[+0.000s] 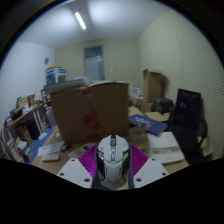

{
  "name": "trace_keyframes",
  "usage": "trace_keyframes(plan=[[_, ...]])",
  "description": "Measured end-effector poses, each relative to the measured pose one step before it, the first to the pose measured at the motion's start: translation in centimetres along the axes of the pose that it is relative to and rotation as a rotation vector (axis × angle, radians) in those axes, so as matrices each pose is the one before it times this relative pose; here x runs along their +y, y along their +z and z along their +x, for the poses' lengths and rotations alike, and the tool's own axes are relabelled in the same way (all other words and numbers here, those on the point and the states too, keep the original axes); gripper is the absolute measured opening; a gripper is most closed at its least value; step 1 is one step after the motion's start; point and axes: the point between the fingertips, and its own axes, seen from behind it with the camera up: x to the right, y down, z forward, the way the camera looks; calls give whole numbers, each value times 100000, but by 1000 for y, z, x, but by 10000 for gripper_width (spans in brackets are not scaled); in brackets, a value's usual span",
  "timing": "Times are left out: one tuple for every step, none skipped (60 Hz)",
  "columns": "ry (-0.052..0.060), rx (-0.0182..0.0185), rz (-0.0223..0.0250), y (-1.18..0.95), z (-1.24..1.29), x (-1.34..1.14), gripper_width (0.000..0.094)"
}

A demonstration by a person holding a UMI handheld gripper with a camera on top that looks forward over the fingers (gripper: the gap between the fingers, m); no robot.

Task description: Arrange mouse

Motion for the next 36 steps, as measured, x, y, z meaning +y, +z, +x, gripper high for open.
trace_keyframes(plan=[[-669, -1372, -732, 565, -1045, 309, 400], [-809, -1317, -764, 710, -875, 207, 399], [-1055, -751, -777, 425, -956, 587, 398], [-936, -728, -963, 681, -683, 416, 398], [-1223, -295, -973, 473, -749, 763, 401], [-1297, -453, -1237, 691, -507, 616, 400], [-1400, -365, -1513, 583, -627, 815, 399], [-1108, -302, -1605, 463, -704, 989, 397], [-755, -458, -1423, 677, -503, 1058, 399], [-470, -419, -1324, 459, -679, 706, 400], [-266, -309, -1594, 479, -433, 814, 399], [-88, -212, -1743, 452, -371, 833, 398], [-61, -219, -1702, 423, -292, 798, 401], [-239, -272, -1441, 393, -290, 747, 400], [-179, -173, -1272, 361, -224, 670, 399], [90, 0, -1162, 317, -159, 606, 401], [89, 92, -1350, 395, -103, 699, 401], [182, 134, -1105, 204, -42, 565, 400], [129, 190, -766, 253, 37, 558, 400], [-95, 174, -848, 175, 11, 449, 400], [-2, 102, -832, 189, 1, 454, 406], [388, 278, -998, 198, 44, 464, 407], [483, 282, -1564, 185, 45, 608, 406], [151, -33, -2652, 54, -10, 876, 415], [394, -60, 3543, 157, -41, -414, 423], [-652, -54, -264, -136, -83, -228, 425], [-934, -149, -213, 101, 27, 357, 416], [-435, -182, 974, 76, 10, -206, 416], [-225, -218, -1126, -28, -28, 175, 437], [216, -193, -46, 22, -24, -71, 449], [318, -233, -495, 7, -19, -56, 472], [273, -250, -758, 13, -35, 23, 493], [151, -221, -262, 43, -12, -92, 506], [180, -300, -755, -6, 17, -159, 536], [-222, -342, -718, 26, -58, -25, 549], [-365, -555, -1152, 89, 61, 57, 561]])
